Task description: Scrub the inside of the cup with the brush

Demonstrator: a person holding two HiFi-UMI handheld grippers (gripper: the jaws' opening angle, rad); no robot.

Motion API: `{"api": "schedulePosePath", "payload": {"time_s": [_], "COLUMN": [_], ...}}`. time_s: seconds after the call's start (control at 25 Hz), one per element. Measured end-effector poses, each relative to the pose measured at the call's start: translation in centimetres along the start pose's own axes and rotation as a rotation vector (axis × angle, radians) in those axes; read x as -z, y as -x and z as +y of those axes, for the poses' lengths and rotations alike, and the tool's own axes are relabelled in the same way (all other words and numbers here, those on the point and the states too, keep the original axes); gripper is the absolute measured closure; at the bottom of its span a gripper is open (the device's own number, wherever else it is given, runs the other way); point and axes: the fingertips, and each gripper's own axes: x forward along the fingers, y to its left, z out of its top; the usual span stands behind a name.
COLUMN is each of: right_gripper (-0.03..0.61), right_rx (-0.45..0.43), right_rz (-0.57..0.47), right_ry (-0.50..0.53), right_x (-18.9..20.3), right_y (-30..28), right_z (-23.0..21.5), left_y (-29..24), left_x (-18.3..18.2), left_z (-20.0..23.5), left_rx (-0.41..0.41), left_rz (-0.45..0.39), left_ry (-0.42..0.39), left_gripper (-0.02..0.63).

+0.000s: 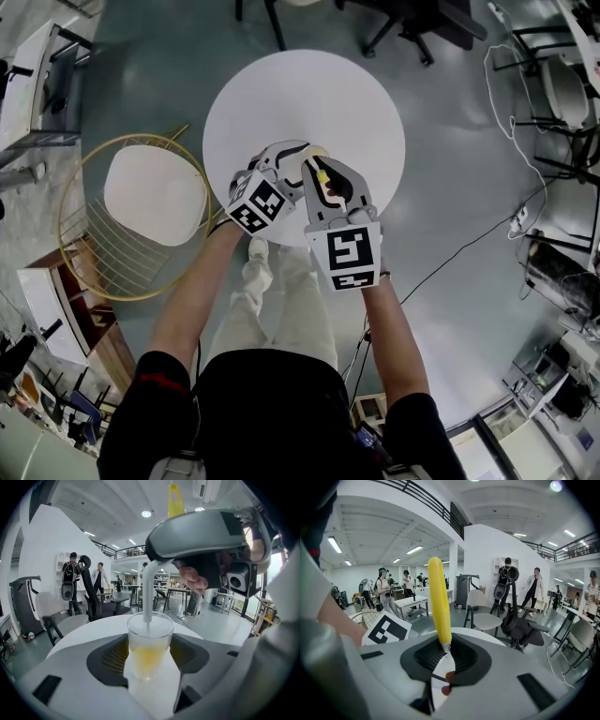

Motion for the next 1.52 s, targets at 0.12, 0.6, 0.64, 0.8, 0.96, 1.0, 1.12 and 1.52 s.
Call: {"api": "schedulePosePath", "payload": {"time_s": [0.12, 0.6, 0.64, 0.8, 0.96, 1.0, 1.12, 1.52], "right_gripper": [0.528, 0.528, 0.528, 0.528, 0.528, 0.528, 0.528, 0.528], "right_rx": [-0.008, -0.019, -0.017, -0.020, -0.019, -0.019, -0.021, -0.024], "right_rz": [-0.008, -0.019, -0.019, -0.023, -0.032, -0.033, -0.033, -0.034], "right_ry": [-0.004, -0.053, -0.057, -0.069, -0.074, -0.076, -0.081, -0.077], "right_x": [-0.3, -0.9, -0.9, -0.7, -0.4, -0.3, -0.1, 0.3], "right_y": [-0.5, -1.9, -1.8, -1.5, -1.1, -1.0, -0.7, 0.0], "right_z": [-0.2, -2.1, -2.3, -2.5, -2.5, -2.5, -2.4, -1.9], "left_y": [0.0, 0.0, 0.0, -0.1, 0.0, 0.0, 0.1, 0.1], "left_x": [-0.1, -0.3, -0.3, -0.3, -0.2, -0.2, -0.2, -0.2], "left_z": [0.1, 0.2, 0.2, 0.2, 0.2, 0.2, 0.2, 0.1], "left_rx": [0.004, 0.004, 0.005, 0.003, 0.002, 0.002, 0.003, 0.009], "left_rz": [-0.003, -0.012, -0.012, -0.019, -0.024, -0.025, -0.028, -0.028], "left_ry": [0.001, 0.013, 0.013, 0.013, 0.010, 0.010, 0.008, 0.002], "left_gripper": [0.327, 0.327, 0.327, 0.327, 0.327, 0.327, 0.327, 0.327]}}
